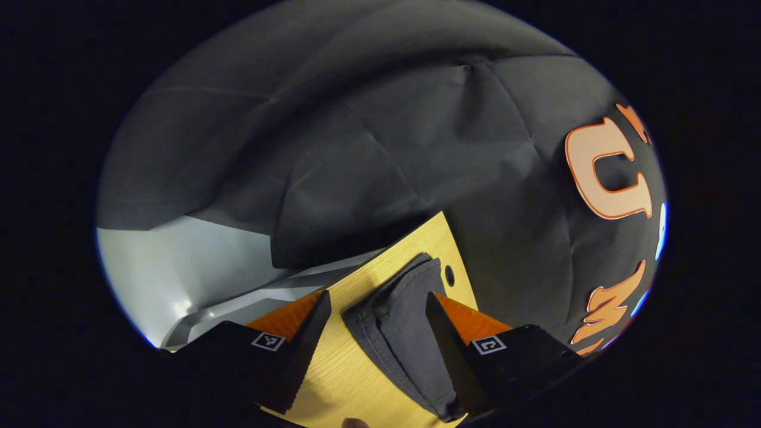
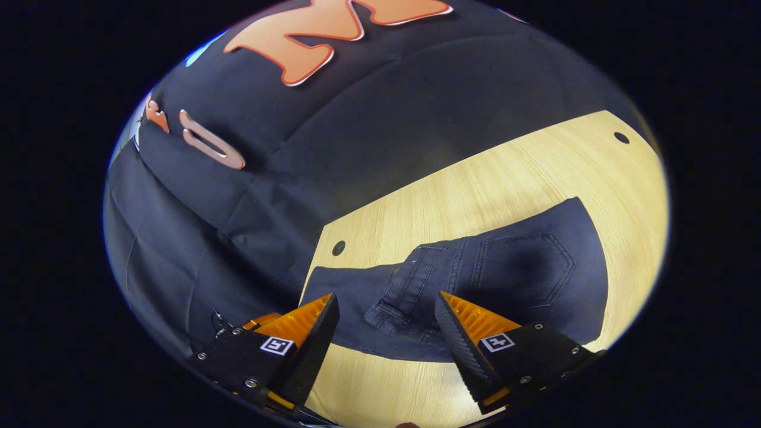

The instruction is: Grasp the waist and the cuffs of the jeans and fold them to make the two legs overlap; first hold the waist and fold one-third of the jeans toward the cuffs, then hold the cuffs and fold the remaining one-third in the same direction to finish folding.

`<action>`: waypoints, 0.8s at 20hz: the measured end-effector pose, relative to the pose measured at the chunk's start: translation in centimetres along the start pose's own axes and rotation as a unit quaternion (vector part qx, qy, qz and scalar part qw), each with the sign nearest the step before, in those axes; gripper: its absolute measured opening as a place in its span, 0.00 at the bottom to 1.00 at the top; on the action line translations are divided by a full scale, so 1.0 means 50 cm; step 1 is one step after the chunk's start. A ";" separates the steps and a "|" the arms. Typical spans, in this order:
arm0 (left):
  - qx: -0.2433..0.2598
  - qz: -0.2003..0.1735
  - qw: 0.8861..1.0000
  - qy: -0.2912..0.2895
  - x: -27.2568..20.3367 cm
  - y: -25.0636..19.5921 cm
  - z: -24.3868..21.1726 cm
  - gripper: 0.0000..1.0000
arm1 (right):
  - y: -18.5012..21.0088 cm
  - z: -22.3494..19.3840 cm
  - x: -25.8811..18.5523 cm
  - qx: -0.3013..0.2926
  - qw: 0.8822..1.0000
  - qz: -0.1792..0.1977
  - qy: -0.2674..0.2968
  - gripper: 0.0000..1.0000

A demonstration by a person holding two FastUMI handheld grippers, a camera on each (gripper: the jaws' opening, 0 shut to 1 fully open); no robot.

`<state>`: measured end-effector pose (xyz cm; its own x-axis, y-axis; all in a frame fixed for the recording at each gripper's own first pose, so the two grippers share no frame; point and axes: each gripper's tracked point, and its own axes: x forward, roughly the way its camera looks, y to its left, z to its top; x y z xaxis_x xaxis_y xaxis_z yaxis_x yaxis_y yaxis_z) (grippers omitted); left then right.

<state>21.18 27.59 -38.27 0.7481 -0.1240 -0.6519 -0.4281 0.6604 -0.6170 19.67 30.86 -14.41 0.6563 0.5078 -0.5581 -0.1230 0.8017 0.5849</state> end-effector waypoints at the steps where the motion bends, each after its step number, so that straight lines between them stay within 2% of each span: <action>1: -0.006 -0.006 1.000 0.008 0.003 -0.009 -0.013 0.98 | -0.008 0.005 -0.004 0.013 1.000 0.001 -0.004 0.98; 3: -0.020 -0.024 0.999 0.032 0.010 -0.033 -0.047 0.96 | -0.024 0.010 -0.015 0.036 0.999 0.005 -0.011 0.98; 5: -0.027 -0.034 0.999 0.029 0.045 -0.052 -0.056 0.95 | -0.031 0.016 -0.023 0.065 0.998 0.013 -0.012 0.99; 7: -0.055 -0.054 0.996 0.033 0.083 -0.095 -0.080 0.94 | -0.036 0.024 -0.033 0.090 0.996 0.022 -0.017 0.98; 8: -0.057 -0.044 0.997 0.038 0.096 -0.097 -0.099 0.92 | -0.042 0.030 -0.043 0.097 0.995 0.022 -0.020 0.99; 10: -0.045 -0.018 0.998 0.042 0.145 -0.090 -0.134 0.53 | -0.056 0.040 -0.057 0.098 0.995 0.017 -0.027 0.98; 11: -0.039 -0.007 0.997 0.060 0.127 -0.085 -0.163 0.33 | -0.065 0.044 -0.065 0.094 0.995 0.011 -0.030 0.98; 12: -0.033 -0.011 0.998 0.052 0.148 -0.099 -0.164 0.17 | -0.077 0.044 -0.078 0.090 0.995 0.005 -0.032 0.98; 13: -0.032 -0.021 0.998 0.049 0.121 -0.118 -0.148 0.01 | -0.087 0.048 -0.088 0.087 0.996 0.001 -0.036 0.98; 16: -0.017 -0.047 0.998 0.034 0.065 -0.176 -0.128 0.01 | -0.124 0.059 -0.110 0.076 0.996 -0.021 -0.052 0.98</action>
<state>24.12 16.66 -37.78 0.7500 -0.2350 -0.6183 -0.3753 0.6186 -0.6903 19.04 22.17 -13.24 0.7328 0.4325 -0.5253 0.0157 0.7611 0.6485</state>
